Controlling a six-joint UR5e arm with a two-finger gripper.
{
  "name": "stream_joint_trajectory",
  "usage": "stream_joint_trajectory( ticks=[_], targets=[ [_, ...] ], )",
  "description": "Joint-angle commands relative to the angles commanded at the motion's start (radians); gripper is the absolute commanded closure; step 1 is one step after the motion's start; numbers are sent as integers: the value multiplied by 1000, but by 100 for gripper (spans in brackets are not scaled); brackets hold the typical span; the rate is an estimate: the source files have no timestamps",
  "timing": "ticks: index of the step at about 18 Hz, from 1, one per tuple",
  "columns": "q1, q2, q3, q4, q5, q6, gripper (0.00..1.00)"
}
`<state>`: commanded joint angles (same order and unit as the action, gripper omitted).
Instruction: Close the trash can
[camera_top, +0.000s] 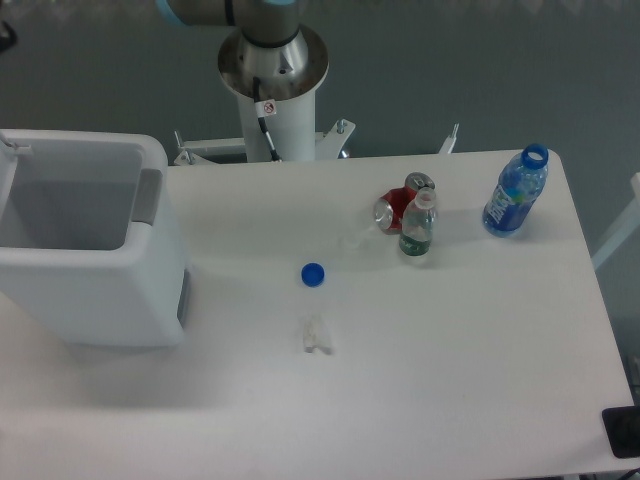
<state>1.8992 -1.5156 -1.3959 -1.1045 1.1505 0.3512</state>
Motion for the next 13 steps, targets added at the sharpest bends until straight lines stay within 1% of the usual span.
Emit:
stream_joint_trajectory(
  ticks=[3, 4, 9, 13],
  targets=[
    [-29, 0, 0, -3, 12, 32, 100],
    [-44, -2, -2, -3, 35, 38, 100],
    [-155, -46, 2, -9, 199, 71, 100],
    [-192, -60, 0, -12, 253, 71, 100]
  ],
)
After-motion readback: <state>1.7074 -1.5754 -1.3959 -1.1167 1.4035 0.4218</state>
